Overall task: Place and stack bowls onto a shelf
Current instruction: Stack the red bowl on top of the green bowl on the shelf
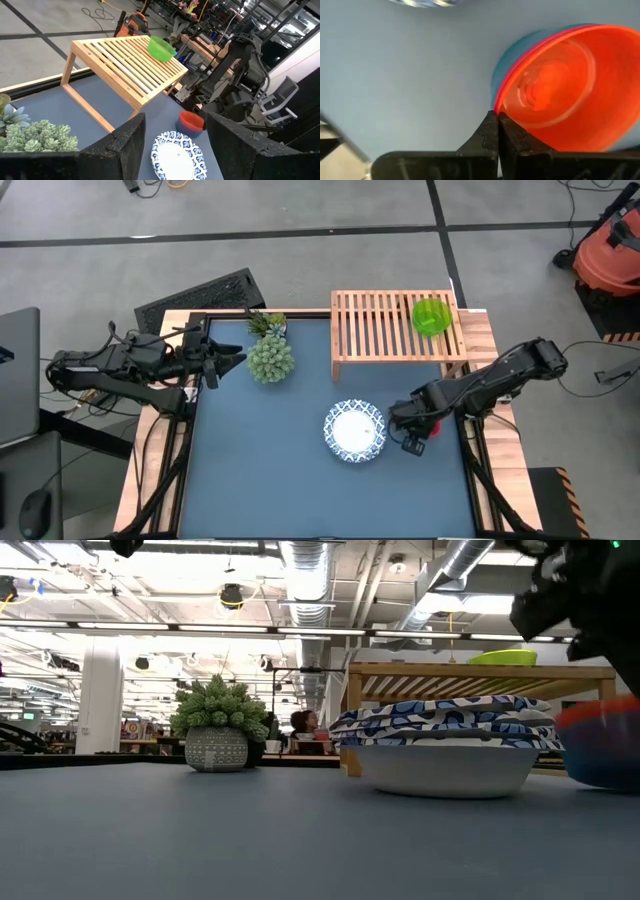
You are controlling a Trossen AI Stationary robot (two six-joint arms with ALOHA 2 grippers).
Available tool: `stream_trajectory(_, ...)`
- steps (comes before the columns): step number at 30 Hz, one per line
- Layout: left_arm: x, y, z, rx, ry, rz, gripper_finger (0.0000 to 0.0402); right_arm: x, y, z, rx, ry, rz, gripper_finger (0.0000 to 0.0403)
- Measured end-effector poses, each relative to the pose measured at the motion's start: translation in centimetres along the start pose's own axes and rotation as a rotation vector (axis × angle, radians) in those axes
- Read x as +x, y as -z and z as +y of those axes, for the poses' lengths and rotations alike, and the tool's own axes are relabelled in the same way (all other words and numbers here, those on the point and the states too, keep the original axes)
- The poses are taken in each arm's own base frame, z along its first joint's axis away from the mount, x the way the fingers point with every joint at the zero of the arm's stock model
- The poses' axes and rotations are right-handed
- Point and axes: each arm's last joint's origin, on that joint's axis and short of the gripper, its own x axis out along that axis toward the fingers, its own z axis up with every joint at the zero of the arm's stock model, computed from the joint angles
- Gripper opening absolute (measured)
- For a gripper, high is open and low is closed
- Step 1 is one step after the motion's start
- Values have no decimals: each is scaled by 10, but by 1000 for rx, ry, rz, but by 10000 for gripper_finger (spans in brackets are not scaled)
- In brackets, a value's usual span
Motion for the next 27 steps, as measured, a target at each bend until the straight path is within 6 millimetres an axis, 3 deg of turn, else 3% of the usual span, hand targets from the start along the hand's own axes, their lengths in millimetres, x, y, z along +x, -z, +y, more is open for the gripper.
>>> stream_trajectory(12, 0, 0, 0, 1, 0, 0, 197, -22, 1, 5, 26, -25, -16, 16)
stream_trajectory(27, 0, 0, 0, -1, 0, 1, 197, -31, 3, 1, 66, -36, -27, 16)
